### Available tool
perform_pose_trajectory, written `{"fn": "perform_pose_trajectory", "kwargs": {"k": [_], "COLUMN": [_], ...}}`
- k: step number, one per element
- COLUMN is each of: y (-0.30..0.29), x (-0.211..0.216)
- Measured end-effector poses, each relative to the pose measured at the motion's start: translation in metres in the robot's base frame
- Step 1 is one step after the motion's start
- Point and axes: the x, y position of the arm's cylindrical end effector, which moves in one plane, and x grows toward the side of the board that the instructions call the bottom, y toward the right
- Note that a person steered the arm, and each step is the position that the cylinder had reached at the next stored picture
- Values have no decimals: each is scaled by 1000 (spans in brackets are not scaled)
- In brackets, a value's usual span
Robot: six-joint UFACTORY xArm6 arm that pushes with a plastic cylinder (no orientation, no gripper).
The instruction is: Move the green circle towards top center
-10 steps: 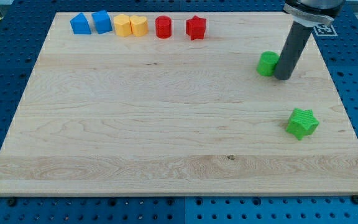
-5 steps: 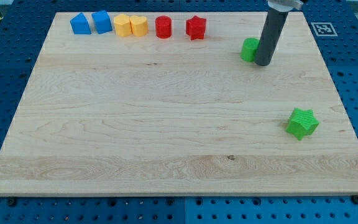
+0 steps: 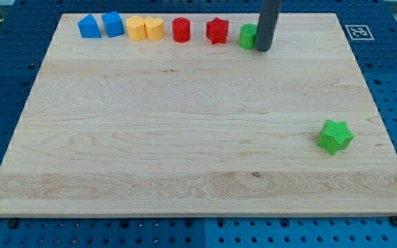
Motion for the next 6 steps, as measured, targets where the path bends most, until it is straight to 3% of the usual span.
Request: {"fn": "perform_pose_trajectory", "kwargs": {"k": [6], "y": [-36], "x": [-1]}}
